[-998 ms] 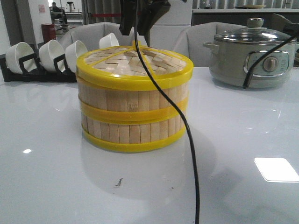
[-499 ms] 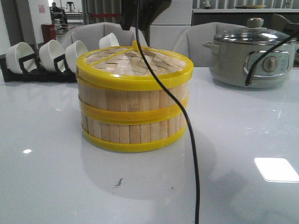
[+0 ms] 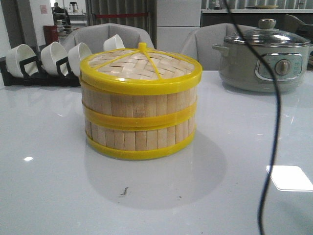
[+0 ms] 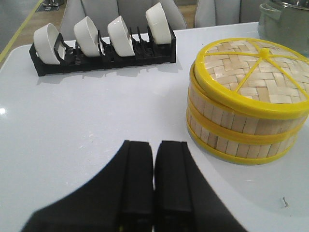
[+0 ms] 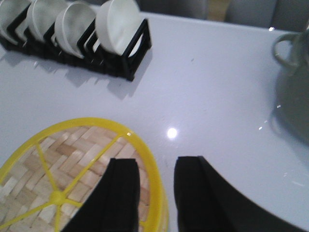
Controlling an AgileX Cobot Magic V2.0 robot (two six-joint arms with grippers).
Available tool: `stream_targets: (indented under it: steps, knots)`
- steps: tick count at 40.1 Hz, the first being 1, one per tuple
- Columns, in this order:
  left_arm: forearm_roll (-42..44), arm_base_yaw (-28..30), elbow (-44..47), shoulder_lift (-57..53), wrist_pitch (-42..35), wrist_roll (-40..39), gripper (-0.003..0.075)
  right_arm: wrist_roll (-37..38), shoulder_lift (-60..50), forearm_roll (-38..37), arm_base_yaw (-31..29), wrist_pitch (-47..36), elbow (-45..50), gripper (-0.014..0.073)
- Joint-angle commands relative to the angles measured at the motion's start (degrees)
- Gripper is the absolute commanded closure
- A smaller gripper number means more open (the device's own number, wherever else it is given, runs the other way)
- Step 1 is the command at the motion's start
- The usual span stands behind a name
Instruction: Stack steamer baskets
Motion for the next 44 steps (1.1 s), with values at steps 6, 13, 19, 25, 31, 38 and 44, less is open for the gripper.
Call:
stream_targets:
  steps: [6, 13, 19, 25, 31, 38, 44]
  knots:
    - [0.1, -0.1, -1.5, 0.4, -4.4, -0.4, 0.0634, -0.2, -19.8, -0.6, -6.7, -25.5, 23.2, 0.0286]
    - [0.1, -0.1, -1.5, 0.4, -4.4, -0.4, 0.0634, -0.2, -30.2, -0.6, -11.4, -29.6, 39.3, 0.0286]
    - [0.1, -0.1, -1.5, 0.4, -4.4, -0.4, 0.0634, -0.2, -36.2, -0.6, -14.3, -30.1, 50.0, 0.0286]
    - [0.1, -0.1, -1.5, 0.4, -4.4, -0.4, 0.0634, -0.2, -40.8, -0.6, -14.8, -34.2, 58.1, 0.0286]
    - [0.1, -0.1, -1.5, 0.4, -4.4, -0.4, 0.0634, -0.2, -44.5, -0.6, -14.8, -38.7, 63.4, 0.0336]
    - [0.1, -0.1, -1.5, 0.4, -4.4, -0.4, 0.0634, -0.2, -46.6, -0.6, -14.8, -39.5, 66.0, 0.0557]
    - [0.1, -0.1, -1.5, 0.4, -4.4, -0.4, 0.0634, -0.2, -46.6, -0.6, -14.8, -39.5, 66.2, 0.0568]
